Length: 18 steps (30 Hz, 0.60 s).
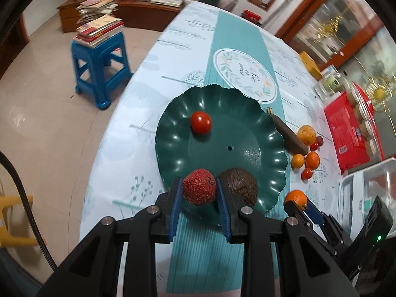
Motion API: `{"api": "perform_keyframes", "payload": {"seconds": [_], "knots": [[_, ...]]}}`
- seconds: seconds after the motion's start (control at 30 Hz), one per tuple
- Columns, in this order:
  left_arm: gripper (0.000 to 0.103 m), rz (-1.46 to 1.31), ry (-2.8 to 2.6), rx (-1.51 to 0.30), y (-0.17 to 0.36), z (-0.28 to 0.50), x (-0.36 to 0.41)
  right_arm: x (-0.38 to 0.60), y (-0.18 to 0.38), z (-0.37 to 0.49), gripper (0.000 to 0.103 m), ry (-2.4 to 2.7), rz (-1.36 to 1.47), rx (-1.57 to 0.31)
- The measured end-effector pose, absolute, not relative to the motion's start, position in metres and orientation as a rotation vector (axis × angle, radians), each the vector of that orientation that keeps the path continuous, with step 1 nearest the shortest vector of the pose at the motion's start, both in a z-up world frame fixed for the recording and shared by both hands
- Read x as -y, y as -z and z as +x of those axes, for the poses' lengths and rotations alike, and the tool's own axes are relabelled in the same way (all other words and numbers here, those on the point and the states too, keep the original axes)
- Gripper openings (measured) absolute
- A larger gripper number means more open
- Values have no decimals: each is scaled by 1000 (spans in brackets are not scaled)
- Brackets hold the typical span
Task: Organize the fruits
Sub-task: 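Lower the lychee onto the green plate with the left gripper while the right places the mandarin beside it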
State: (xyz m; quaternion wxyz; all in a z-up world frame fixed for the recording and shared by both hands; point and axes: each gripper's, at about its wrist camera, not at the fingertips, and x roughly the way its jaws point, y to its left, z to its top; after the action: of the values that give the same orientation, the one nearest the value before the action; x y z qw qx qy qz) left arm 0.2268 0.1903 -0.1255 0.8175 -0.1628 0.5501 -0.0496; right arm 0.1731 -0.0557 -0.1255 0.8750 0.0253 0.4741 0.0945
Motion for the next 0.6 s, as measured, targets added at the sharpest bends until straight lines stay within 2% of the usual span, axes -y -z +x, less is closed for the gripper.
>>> {"api": "perform_keyframes", "payload": {"seconds": [0.5, 0.57, 0.6], "knots": [[26, -308, 328, -1296, 169, 266, -187, 18, 143, 197, 41, -133, 51, -1028], [31, -320, 331, -1296, 171, 267, -188, 18, 143, 196, 41, -129, 45, -1026], [36, -324, 332, -1293, 170, 267, -188, 18, 143, 196, 42, -123, 38, -1026]]}}
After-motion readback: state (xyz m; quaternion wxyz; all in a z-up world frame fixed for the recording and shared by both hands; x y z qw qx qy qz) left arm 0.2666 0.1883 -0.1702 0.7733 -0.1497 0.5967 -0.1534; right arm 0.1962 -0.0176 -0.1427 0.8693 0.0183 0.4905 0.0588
